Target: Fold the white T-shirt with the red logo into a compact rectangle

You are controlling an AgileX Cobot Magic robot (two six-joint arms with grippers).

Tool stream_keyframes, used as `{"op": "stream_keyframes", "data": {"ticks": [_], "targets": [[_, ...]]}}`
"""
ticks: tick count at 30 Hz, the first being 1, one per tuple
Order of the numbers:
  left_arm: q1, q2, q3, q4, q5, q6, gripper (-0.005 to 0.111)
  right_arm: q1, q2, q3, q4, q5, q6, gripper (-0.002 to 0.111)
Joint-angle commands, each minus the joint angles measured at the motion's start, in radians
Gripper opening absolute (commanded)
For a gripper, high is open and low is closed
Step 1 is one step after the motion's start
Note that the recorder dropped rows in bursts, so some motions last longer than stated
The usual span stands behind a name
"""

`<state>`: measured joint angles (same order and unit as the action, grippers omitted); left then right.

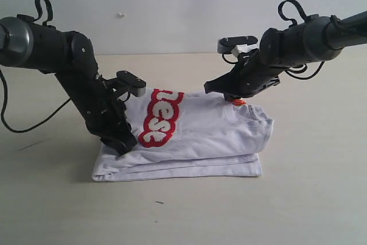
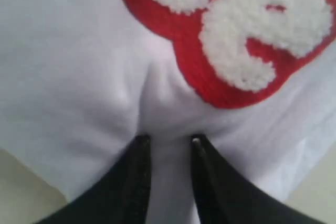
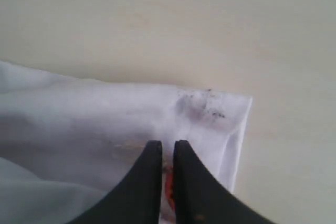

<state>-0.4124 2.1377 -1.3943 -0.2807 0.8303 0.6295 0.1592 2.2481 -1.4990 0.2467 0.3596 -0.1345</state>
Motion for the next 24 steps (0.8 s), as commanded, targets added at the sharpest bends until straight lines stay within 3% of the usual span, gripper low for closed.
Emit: {"op": "stream_keyframes", "data": {"ticks": [1,5,9,11,12,14,24], "targets": [[0.007,0.016,-0.017,0.089,-0.033,-0.043,0.03,-0.004,-0.073,-0.009,0.006,-0.014,-0.003,0.011],[0.004,0.009,-0.017,0.067,-0.032,-0.036,0.03,-0.004,-0.112,-0.009,0.004,0.02,-0.029,0.011],[0.004,-0.065,-0.035,-0.048,-0.035,0.047,0.03,-0.008,-0.134,-0.009,0.006,0.234,-0.135,0.014],[0.004,-0.122,-0.042,-0.095,-0.035,0.047,0.03,-0.02,-0.123,-0.009,0.015,0.274,-0.131,0.031],[0.004,-0.149,-0.042,-0.099,-0.032,0.05,0.03,-0.02,-0.117,-0.009,0.024,0.296,-0.131,0.045],[0.004,-0.18,-0.042,-0.099,-0.028,0.05,0.03,-0.02,-0.107,-0.009,0.04,0.333,-0.142,0.055],[0.004,-0.208,-0.036,-0.134,-0.006,0.05,0.03,-0.016,0.007,-0.011,0.134,0.303,-0.267,0.052]]}}
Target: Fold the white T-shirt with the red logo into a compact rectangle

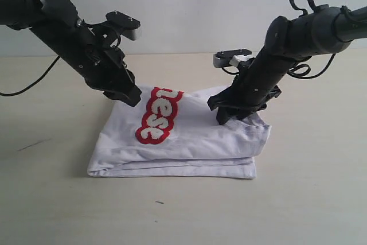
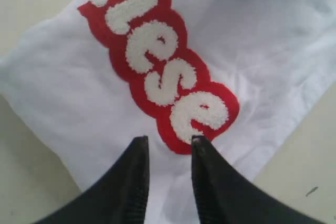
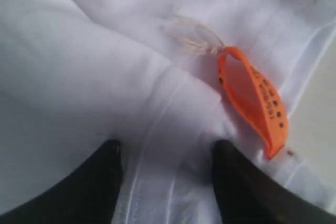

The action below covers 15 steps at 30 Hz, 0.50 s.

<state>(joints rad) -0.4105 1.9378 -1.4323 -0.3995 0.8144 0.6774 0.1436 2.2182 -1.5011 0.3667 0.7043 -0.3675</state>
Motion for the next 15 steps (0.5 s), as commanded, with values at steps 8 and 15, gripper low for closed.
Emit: {"op": "stream_keyframes", "data": {"ticks": [8,15], "targets": [[0.002,-0.008,0.002,-0.013,-0.008,0.002,0.03,0.002,0.053,-0.032,0.014,-0.059,-0.084,0.002],[0.002,-0.008,0.002,-0.013,-0.029,0.006,0.03,0.002,-0.018,-0.074,0.014,-0.192,-0.103,0.0]]}}
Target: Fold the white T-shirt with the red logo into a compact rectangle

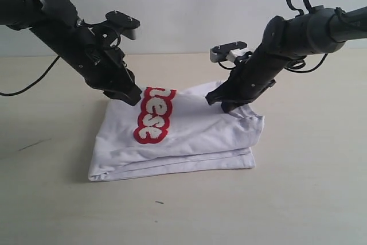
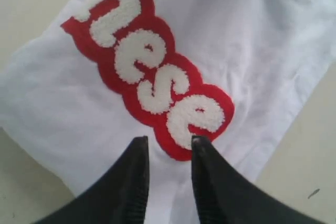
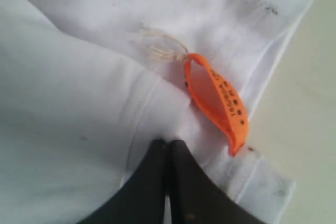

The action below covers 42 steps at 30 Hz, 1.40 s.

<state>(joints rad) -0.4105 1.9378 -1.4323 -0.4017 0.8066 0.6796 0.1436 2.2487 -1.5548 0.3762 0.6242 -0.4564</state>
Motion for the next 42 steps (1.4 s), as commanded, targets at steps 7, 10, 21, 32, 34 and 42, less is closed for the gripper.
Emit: {"op": "stream_keyframes", "data": {"ticks": [7,10,21,32,34,42], "targets": [[0.002,-0.008,0.002,-0.009,-0.047,0.02,0.03,0.002,-0.055,-0.02,0.009,-0.291,-0.014,0.0],[0.002,-0.008,0.002,-0.009,-0.062,0.021,0.03,0.013,-0.055,-0.02,0.009,-0.341,-0.046,0.0],[0.002,-0.008,0.002,-0.013,-0.062,0.021,0.03,0.048,-0.005,-0.02,0.004,-0.457,-0.079,0.04],[0.002,0.091,0.002,-0.16,0.025,0.161,0.03,0.048,-0.015,-0.02,-0.016,-0.283,-0.014,0.004],[0.002,0.112,0.002,-0.156,0.058,0.161,0.03,0.048,0.003,-0.02,-0.016,-0.274,-0.014,0.0],[0.002,0.228,0.002,0.089,0.137,0.017,0.03,0.048,-0.019,-0.02,-0.018,-0.226,-0.012,0.0]]}}
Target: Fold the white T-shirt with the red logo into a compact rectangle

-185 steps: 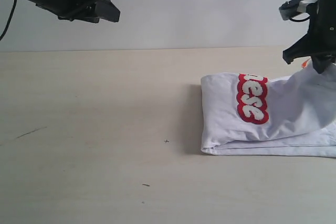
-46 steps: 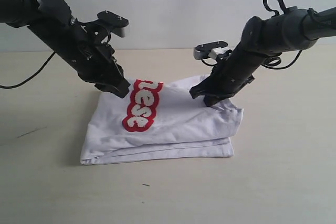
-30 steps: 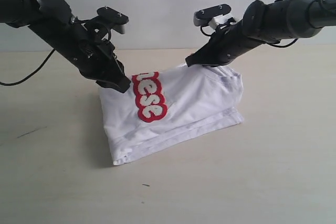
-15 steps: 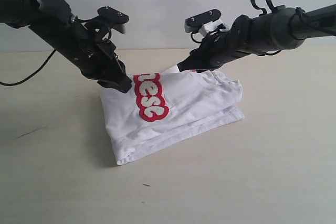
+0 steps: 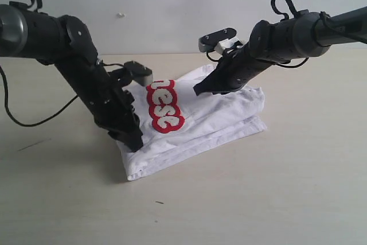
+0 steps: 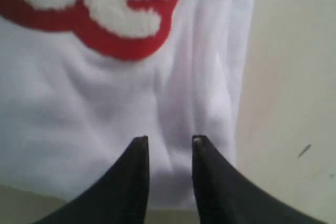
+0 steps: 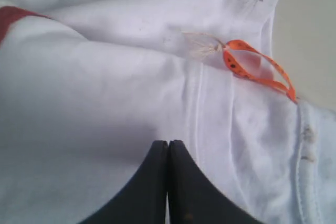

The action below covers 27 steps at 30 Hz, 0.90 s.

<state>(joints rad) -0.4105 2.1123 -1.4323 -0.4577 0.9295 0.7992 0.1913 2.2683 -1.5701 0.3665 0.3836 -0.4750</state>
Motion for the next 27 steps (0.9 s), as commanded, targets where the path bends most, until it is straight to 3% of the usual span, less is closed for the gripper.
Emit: {"op": "stream_keyframes", "data": {"ticks": [1,7,13,16,19,23,27], "targets": [[0.002,0.068,0.002,0.169,0.014,-0.118,0.03,0.0,-0.054,-0.005,-0.008,0.014,0.007,0.0],[0.02,0.066,0.002,0.396,-0.019,-0.273,0.03,-0.004,-0.132,-0.005,-0.011,0.023,0.011,0.0],[0.103,-0.036,0.002,0.407,-0.125,-0.366,0.03,-0.006,-0.157,-0.005,-0.011,0.096,0.016,0.0],[0.131,-0.088,0.002,0.296,-0.132,-0.314,0.03,-0.006,-0.157,-0.005,-0.011,0.097,0.016,0.0],[0.133,-0.117,0.002,0.09,-0.126,-0.161,0.03,-0.007,-0.159,-0.005,-0.011,0.105,0.016,0.0],[0.084,-0.115,0.002,-0.226,-0.127,0.09,0.03,-0.007,-0.161,-0.005,-0.016,0.121,0.016,0.0],[-0.004,-0.067,0.002,-0.242,-0.249,0.124,0.029,-0.007,-0.161,-0.005,-0.044,0.126,0.036,0.0]]}}
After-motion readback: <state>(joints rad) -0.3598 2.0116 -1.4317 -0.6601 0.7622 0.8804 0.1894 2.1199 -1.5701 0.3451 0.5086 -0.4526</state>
